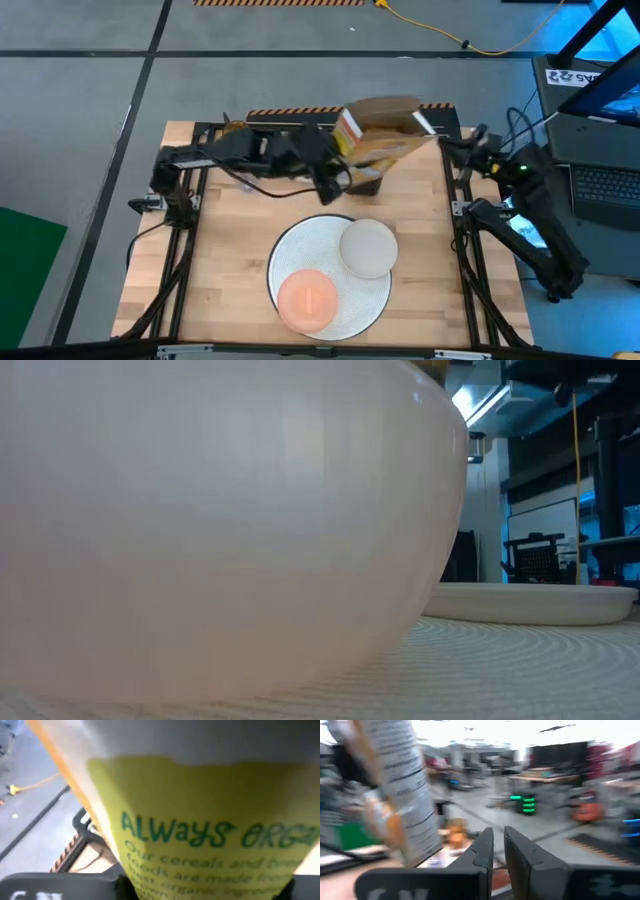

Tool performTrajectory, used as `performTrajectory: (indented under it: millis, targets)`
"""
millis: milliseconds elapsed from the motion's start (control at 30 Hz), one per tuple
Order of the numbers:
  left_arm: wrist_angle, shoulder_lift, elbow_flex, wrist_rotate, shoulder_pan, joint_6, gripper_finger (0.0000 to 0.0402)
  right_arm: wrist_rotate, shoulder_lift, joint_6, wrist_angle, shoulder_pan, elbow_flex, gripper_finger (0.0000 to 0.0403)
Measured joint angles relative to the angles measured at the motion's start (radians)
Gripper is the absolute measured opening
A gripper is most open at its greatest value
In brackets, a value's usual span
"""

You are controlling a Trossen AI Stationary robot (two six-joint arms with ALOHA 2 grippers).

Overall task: Arrange a breakfast setting
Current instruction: Pour the cereal from the cereal box into the pink bowl

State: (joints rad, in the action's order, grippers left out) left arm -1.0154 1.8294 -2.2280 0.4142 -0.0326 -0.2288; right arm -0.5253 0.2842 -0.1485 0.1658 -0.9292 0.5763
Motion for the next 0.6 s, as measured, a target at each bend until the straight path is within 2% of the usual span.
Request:
performTrajectory:
  millis: [133,267,400,600]
  targets:
    - [-0.112,-0.067,0.001,-0.038,0.009,0.0,0.0115,-0.099,0.002,-0.18,-0.159,0.025,-0.14,0.0037]
    - [-0.27,-0.151,0.001,-0.202,0.022,0.016,0.0114,-0.05,0.001,-0.313,-0.16,0.075,-0.203,0.0037]
    - [-0.427,-0.221,0.002,-0.293,0.014,0.029,0.0117,0.042,-0.001,-0.354,-0.169,0.096,-0.206,0.0037]
    - [-0.574,-0.312,0.0,-0.406,-0.005,0.027,0.0115,-0.035,0.004,-0.34,-0.156,0.099,-0.206,0.0037]
